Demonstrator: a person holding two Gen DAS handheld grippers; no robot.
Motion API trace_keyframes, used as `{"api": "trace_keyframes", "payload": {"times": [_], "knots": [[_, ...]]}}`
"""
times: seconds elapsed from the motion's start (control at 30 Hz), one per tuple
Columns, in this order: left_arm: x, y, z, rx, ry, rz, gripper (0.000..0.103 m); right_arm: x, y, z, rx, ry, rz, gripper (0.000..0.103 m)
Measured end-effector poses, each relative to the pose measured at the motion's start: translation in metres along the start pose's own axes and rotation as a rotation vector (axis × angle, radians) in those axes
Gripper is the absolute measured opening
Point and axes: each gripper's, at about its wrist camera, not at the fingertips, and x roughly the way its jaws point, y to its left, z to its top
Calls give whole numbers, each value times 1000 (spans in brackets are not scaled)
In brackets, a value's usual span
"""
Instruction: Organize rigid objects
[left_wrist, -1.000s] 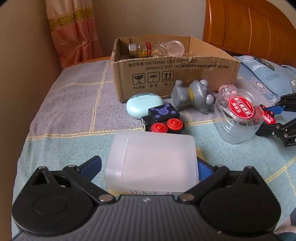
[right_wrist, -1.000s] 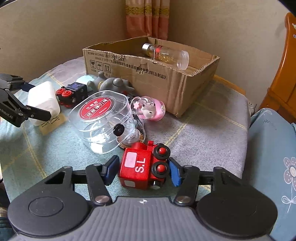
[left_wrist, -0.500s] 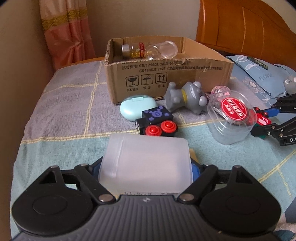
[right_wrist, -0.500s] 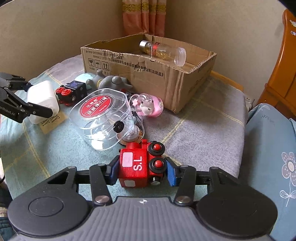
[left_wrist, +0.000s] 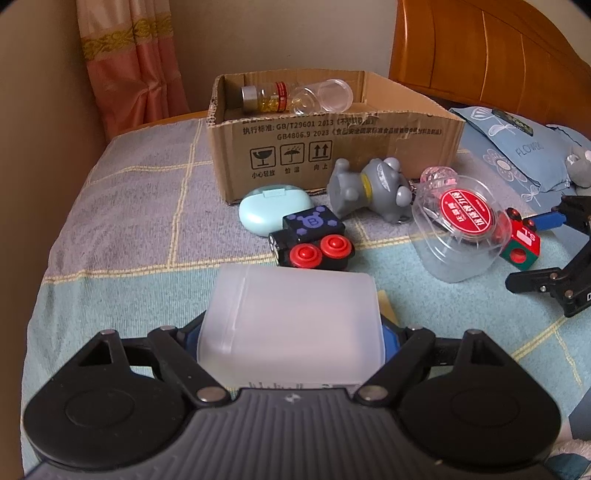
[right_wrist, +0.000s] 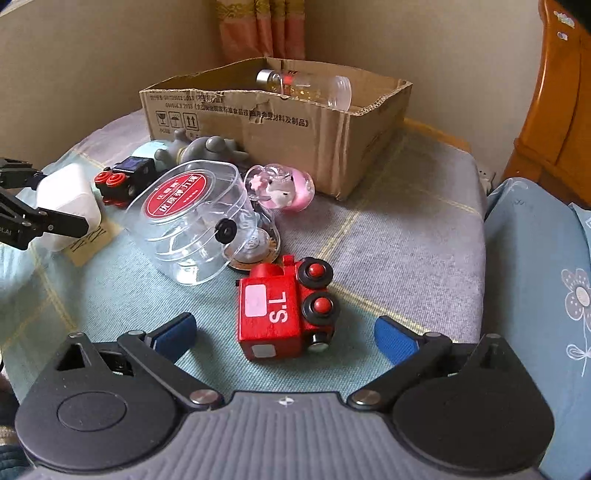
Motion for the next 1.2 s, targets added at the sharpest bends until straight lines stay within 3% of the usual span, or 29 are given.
{"api": "trace_keyframes", "payload": {"times": [0.37,0.67,1.03,1.2], "knots": [[1,0,0,-2,0,-1,84,-5,8,-8,-11,-25,7,103],[1,1,0,-4,-1,0,84,-2,6,3,-10,21,9,102],[2,2,2,0,-2,-2,84,-4,3,15,-14,16,6,57],[0,2,4,10,1,-2,83,-5,5,16,-9,29,1,55]]}}
